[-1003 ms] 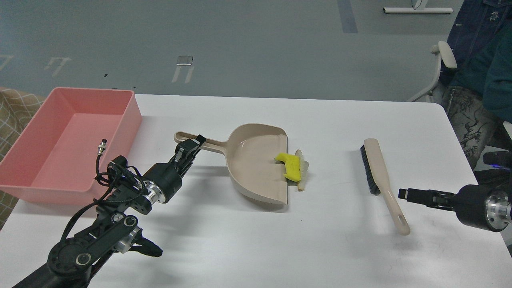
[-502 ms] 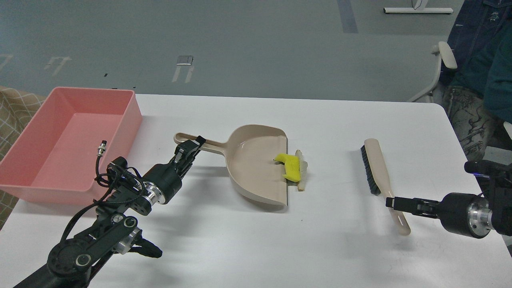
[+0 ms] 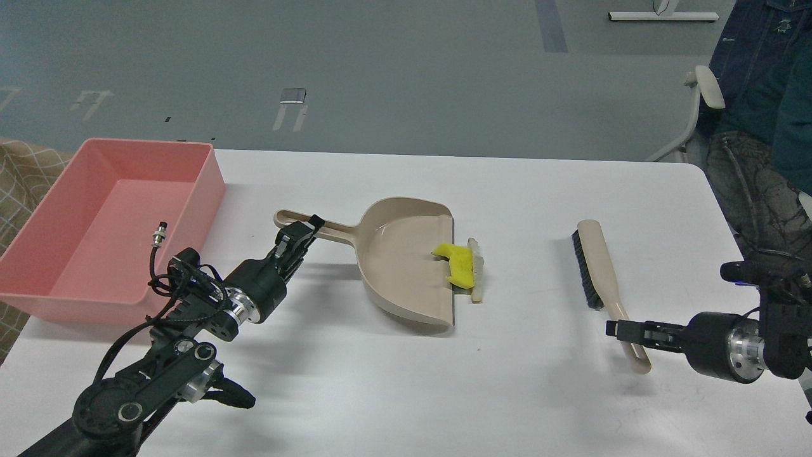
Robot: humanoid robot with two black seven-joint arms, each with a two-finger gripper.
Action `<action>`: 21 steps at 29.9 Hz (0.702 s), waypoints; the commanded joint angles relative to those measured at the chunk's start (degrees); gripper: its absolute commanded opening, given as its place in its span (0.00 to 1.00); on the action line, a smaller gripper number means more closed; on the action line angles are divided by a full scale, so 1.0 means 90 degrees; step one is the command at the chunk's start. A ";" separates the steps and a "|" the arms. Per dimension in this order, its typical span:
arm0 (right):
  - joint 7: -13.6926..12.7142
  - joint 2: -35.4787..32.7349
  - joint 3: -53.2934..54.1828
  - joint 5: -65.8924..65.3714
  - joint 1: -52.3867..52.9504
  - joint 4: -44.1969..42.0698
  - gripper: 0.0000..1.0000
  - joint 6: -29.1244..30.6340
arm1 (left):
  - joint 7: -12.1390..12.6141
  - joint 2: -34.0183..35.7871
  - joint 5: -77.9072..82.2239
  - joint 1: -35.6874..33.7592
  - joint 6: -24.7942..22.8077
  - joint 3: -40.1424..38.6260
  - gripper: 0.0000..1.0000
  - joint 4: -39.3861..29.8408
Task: Sweep and dump garbage into bin
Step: 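Sweep the yellow sponge into the dustpan with the brush in the right gripper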
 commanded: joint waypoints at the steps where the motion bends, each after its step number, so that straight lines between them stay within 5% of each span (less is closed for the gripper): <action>1: -0.0015 0.0037 -0.0002 0.0014 0.0000 0.0007 0.24 0.0000 | 0.0005 0.0015 0.0000 0.0008 -0.0022 0.0000 0.00 -0.0003; 5: -0.0054 0.0047 0.0008 0.0014 0.0010 0.0007 0.00 0.0010 | 0.0005 0.0015 0.0000 0.0018 -0.0022 0.0000 0.00 -0.0003; 21: -0.0201 0.0368 0.0027 0.0034 0.0059 0.0261 0.00 0.0049 | -0.0064 0.0210 -0.0010 0.0125 -0.0022 0.0020 0.00 0.0026</action>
